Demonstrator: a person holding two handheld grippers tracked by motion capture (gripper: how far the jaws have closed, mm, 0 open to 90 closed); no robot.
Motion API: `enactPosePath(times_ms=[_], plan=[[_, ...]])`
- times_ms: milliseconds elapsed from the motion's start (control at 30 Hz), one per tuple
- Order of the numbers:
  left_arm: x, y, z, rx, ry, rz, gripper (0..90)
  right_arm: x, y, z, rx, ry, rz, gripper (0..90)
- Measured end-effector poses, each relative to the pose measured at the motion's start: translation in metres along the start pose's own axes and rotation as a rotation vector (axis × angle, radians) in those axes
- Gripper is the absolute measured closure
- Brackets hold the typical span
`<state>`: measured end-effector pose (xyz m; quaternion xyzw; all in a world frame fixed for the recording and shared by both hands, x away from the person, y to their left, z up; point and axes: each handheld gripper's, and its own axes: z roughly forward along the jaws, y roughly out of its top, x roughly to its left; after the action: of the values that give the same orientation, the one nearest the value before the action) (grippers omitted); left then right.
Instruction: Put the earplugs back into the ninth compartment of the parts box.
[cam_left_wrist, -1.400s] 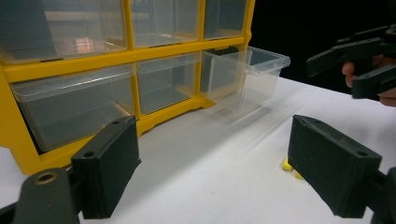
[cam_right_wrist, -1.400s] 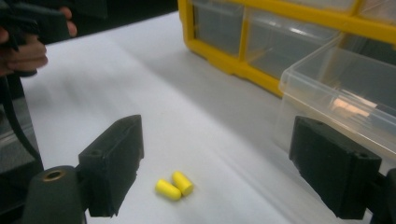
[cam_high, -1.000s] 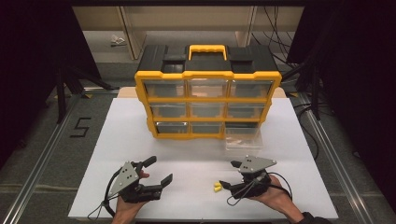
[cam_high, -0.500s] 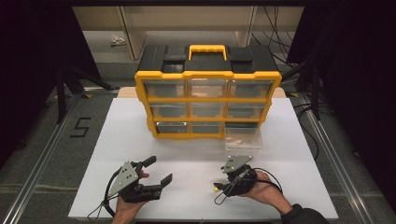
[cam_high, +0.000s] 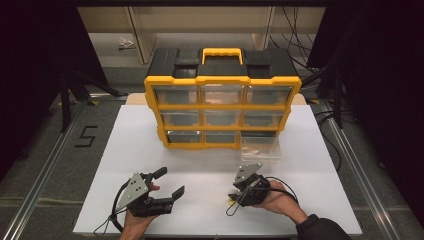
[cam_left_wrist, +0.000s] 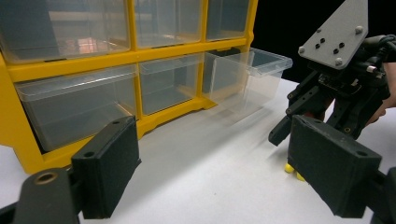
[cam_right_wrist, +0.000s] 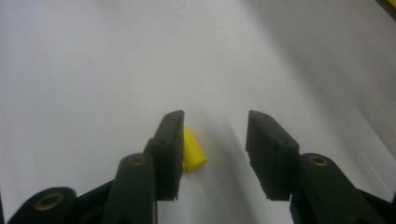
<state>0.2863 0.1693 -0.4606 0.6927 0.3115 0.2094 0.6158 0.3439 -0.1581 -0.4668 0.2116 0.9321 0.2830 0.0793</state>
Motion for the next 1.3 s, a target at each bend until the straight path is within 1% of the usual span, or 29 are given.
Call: enactPosePath(times_ms=[67, 167, 200, 233, 267, 300, 500, 633, 667, 767, 867, 1133, 1300], plan=[[0.000, 0.000, 0.000, 0.000, 0.000, -0.001, 16.2, 0.000, 0.001, 0.000, 0.010, 0.005, -0.006, 61.7], [0.000, 0.000, 0.000, 0.000, 0.001, 0.000, 16.3, 0.000, 0.001, 0.001, 0.024, 0.024, -0.002, 65.2], [0.000, 0.000, 0.000, 0.000, 0.001, 0.000, 16.3, 0.000, 0.001, 0.001, 0.024, 0.024, -0.002, 65.2], [0.000, 0.000, 0.000, 0.003, 0.002, 0.001, 16.3, 0.000, 0.002, 0.002, 0.031, 0.038, -0.001, 67.4], [0.000, 0.000, 0.000, 0.003, 0.002, 0.001, 16.3, 0.000, 0.002, 0.002, 0.031, 0.038, -0.001, 67.4], [0.000, 0.000, 0.000, 0.004, 0.003, 0.000, 16.3, -0.001, 0.002, 0.002, 0.035, 0.048, 0.013, 70.7], [0.000, 0.000, 0.000, 0.005, 0.003, 0.000, 16.3, -0.006, 0.002, 0.005, 0.037, 0.099, 0.052, 79.5], [0.000, 0.000, 0.001, 0.006, 0.004, 0.001, 16.3, -0.007, 0.002, 0.005, 0.040, 0.109, 0.053, 82.5], [0.000, 0.000, 0.001, 0.006, 0.004, 0.000, 16.4, -0.006, 0.002, 0.005, 0.041, 0.112, 0.050, 85.0], [0.000, 0.000, 0.001, 0.006, 0.004, 0.001, 16.4, -0.005, 0.003, 0.004, 0.040, 0.110, 0.043, 87.1], [0.001, 0.000, 0.001, 0.005, 0.005, 0.000, 16.4, -0.005, 0.004, 0.001, 0.031, 0.095, 0.035, 87.8], [0.000, 0.000, 0.001, 0.004, 0.005, 0.000, 16.4, -0.008, 0.008, -0.016, -0.049, 0.037, 0.050, 87.8], [0.000, 0.000, 0.001, 0.003, 0.005, 0.001, 16.4, -0.011, 0.010, -0.026, -0.099, 0.003, 0.042, 87.7]])
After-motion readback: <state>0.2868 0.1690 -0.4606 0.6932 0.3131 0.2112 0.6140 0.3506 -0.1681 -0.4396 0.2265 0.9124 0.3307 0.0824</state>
